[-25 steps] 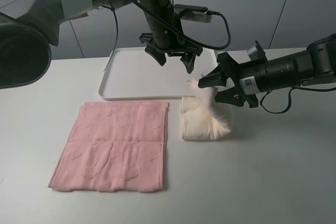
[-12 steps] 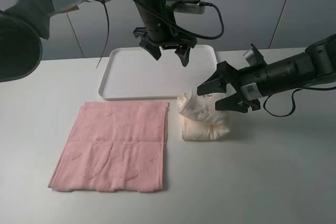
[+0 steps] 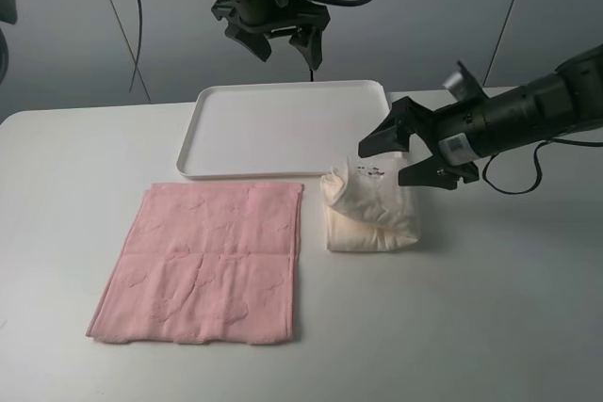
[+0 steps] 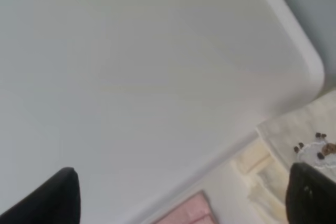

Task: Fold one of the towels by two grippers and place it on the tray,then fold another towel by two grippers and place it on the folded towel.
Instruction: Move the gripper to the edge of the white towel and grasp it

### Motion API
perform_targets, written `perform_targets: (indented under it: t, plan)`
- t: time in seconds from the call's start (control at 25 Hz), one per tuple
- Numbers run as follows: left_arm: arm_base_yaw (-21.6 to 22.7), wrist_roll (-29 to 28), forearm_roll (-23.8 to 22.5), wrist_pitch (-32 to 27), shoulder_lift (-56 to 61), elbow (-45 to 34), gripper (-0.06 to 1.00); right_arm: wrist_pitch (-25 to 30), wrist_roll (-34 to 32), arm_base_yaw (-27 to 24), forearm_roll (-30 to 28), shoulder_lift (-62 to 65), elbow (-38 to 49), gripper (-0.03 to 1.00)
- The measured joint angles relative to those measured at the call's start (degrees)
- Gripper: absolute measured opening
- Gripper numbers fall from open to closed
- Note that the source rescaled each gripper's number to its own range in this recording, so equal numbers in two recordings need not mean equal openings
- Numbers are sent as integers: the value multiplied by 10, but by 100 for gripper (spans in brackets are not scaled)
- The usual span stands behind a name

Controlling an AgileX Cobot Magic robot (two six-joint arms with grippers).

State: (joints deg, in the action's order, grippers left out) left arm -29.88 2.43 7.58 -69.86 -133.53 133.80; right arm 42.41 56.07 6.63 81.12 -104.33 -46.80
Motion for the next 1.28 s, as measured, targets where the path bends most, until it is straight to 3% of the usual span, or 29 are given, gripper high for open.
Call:
perform_targets:
  t: [0.16, 0.28, 0.4, 0.52, 0.68, 0.92, 1.28]
  plan:
    - [6, 7, -7, -1, 5, 0, 100, -48, -30, 1, -51, 45, -7, 98]
    - [8, 7, -27, -1, 28, 0, 100, -96, -96, 1, -144, 64, -8, 100]
    - [8, 7, -37, -1, 54, 0, 100, -108, -151, 1, -221, 60, -8, 99]
    - [8, 8, -52, 0, 83, -17, 100, -110, -169, 1, -237, 48, -8, 97]
    - [14, 16, -80, 1, 133, -114, 100, -110, -174, 1, -240, 17, -13, 96]
    - [47, 16, -87, 0, 197, -272, 100, -108, -179, 1, -247, -22, -41, 96]
    - [75, 12, -92, 19, 298, -424, 100, -80, -200, 1, -251, -65, -62, 96]
